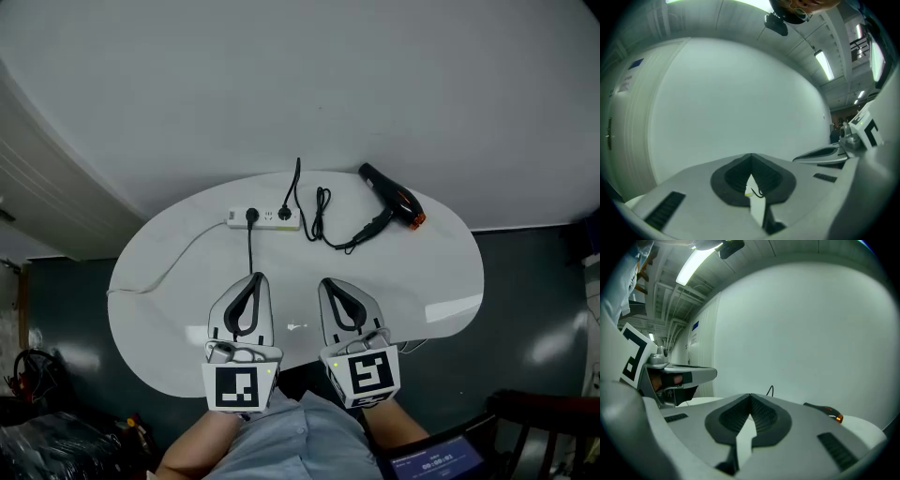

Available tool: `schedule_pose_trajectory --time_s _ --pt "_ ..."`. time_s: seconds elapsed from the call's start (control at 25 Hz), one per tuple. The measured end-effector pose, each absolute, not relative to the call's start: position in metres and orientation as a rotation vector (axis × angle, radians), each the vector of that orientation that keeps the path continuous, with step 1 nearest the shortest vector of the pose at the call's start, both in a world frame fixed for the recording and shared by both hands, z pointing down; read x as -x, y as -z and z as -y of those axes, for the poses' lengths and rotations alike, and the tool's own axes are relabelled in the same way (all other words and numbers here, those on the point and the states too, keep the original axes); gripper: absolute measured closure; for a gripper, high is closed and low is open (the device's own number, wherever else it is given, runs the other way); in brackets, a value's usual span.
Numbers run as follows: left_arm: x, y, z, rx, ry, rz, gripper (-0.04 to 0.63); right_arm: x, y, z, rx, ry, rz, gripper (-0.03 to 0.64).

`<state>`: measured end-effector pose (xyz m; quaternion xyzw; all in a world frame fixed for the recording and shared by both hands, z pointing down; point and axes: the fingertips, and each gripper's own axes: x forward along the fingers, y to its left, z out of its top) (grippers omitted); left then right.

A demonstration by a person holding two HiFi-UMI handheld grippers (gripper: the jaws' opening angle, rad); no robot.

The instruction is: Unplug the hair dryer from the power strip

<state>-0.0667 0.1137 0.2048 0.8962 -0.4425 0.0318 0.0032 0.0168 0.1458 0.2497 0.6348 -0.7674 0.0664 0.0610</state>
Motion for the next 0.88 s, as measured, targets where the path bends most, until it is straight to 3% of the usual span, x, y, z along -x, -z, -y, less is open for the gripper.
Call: schedule_pose_trajectory --time_s 0.36,0.88 --pt "0.072 -0.208 -0.034 -2.745 -0.085 1.451 0.598 -0.021 -0.251 -0.057 -1.858 -0.21 2.331 0.62" --pt "0.069 -0.235 -0.002 -2.64 -0.102 1.432 0.598 -0.031 -0.26 -0.023 -1.808 -0.211 2.284 0.62"
